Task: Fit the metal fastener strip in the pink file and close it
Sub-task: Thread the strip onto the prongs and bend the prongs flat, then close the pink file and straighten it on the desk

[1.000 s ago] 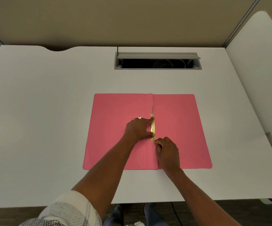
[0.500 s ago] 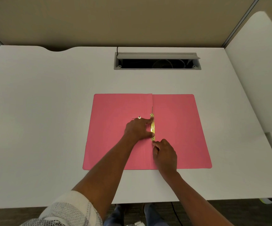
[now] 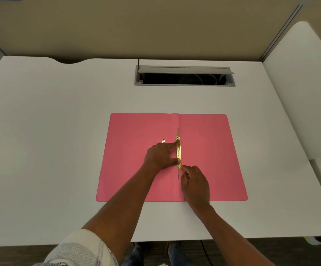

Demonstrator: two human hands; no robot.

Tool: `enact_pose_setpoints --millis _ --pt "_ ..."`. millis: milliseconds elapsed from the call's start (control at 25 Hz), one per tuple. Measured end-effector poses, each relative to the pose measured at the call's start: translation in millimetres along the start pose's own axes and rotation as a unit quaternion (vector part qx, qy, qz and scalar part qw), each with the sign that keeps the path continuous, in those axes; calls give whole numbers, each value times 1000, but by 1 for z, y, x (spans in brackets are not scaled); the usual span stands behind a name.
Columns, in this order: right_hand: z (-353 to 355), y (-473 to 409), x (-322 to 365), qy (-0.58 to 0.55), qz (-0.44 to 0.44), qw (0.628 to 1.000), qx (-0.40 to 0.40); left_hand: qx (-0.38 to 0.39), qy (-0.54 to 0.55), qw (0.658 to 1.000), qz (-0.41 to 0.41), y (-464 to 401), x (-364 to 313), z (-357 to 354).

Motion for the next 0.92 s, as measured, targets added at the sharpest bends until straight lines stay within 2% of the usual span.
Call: enact_pose_setpoints --millis 120,240,320,440,520,600,800,920 --pt "2 -19 -11 20 32 999 -26 1 47 999 -7 2 2 4" --pt "-7 -43 -29 118 72 989 49 -37 143 989 -14 6 5 11" --pt "-15 -59 -43 160 73 980 88 -102 173 980 -16 11 9 20" --pt "-19 -80 -61 182 75 976 96 -230 61 971 -21 22 26 35" --pt "-22 -88 -70 195 82 972 104 -268 -22 963 6 30 48 44" --pt "-25 -90 -76 204 84 970 105 -247 -64 967 28 36 67 50" --pt "-28 -87 -76 207 92 971 81 -119 -117 985 47 42 91 39" --pt "-26 -87 -76 206 95 971 72 -97 -130 986 51 45 91 35"
Point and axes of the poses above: each hand's wrist, its own y-axis away from the middle knuckle, its own z-axis out of the back of the hand, x = y × z, the point moved 4 cm from there along -y, towards the middle knuckle, and after that the axes turned 15 degrees about -x, right-handed, at the moved point
